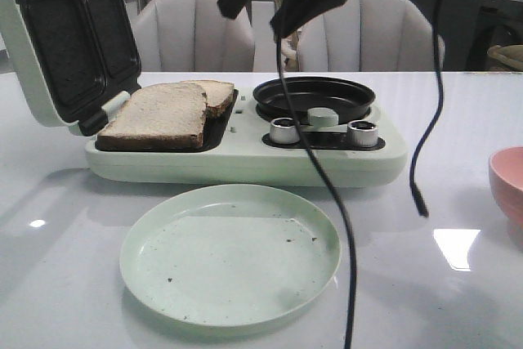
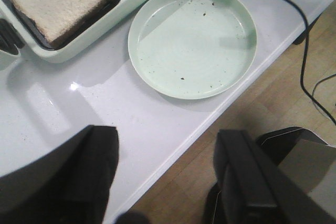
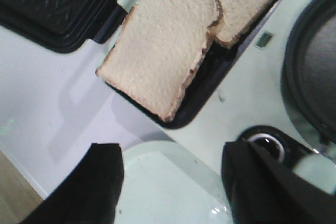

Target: Make breakfast with bread and shrimp

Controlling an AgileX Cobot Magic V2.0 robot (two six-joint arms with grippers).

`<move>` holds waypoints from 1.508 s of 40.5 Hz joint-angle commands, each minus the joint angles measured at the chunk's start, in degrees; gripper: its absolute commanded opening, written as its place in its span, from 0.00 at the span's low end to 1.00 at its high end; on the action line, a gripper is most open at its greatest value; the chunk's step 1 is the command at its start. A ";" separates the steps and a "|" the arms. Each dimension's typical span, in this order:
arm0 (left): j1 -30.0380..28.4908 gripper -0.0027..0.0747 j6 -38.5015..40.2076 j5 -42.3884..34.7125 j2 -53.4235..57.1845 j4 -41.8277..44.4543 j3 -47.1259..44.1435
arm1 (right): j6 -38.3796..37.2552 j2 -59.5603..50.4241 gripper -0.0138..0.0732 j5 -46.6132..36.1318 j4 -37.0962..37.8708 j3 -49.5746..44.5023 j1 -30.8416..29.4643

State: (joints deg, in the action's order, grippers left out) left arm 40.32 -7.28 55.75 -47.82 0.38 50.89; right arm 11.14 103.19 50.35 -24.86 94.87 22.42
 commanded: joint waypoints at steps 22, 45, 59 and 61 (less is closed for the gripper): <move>0.37 0.62 -0.09 -3.71 0.37 -0.38 1.53 | -12.93 -44.19 0.75 0.54 24.86 -32.93 1.91; 0.25 0.50 0.49 -0.86 -3.29 0.42 4.89 | -12.93 -65.33 0.75 -1.79 24.46 -52.69 1.91; -12.43 0.18 3.49 2.75 -19.31 3.75 13.24 | -12.93 -65.32 0.75 -1.73 24.46 -52.69 1.91; -15.85 0.17 2.89 2.55 -20.91 2.92 14.38 | -12.93 -65.32 0.75 -1.73 24.46 -52.69 1.91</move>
State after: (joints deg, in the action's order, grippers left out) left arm 29.01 -4.66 60.13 -67.36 4.11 61.72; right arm -1.70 37.99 52.19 -0.54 40.75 24.24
